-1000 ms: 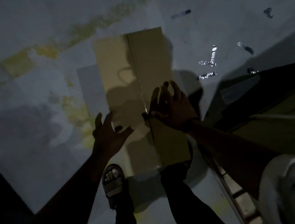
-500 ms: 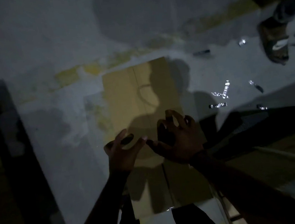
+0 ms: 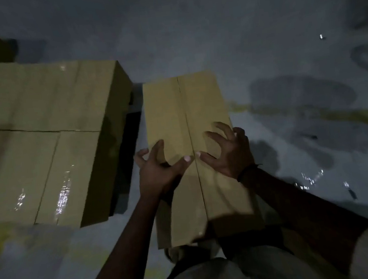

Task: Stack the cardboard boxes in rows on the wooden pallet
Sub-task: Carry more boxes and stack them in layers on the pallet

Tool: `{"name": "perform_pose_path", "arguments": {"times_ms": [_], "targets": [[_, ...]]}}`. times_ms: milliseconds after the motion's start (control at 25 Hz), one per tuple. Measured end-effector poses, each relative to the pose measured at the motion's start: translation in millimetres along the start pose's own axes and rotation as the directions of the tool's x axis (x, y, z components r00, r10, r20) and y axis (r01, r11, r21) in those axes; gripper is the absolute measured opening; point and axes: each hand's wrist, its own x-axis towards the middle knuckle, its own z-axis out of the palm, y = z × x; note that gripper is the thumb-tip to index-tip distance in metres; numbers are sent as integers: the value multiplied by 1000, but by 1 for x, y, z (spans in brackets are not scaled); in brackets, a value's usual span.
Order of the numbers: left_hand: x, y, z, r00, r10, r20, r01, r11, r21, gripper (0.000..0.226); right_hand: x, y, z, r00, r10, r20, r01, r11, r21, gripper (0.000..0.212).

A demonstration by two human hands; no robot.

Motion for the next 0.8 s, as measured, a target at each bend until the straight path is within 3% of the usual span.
{"name": "perform_pose_path", "arguments": {"times_ms": [120, 480, 800], "targets": [[-17, -12, -71, 993, 72, -92, -64, 994, 89, 112, 17, -83, -11, 995, -99, 25, 98, 995, 33, 68], [-55, -133, -264, 932, 63, -357, 27, 970, 242, 131, 18, -317, 60, 909, -417, 12, 415, 907, 74, 60], [-55, -219, -403, 908, -22, -418, 154, 946, 285, 128, 17, -475, 139, 870, -491, 53, 475, 861, 178, 58]]}}
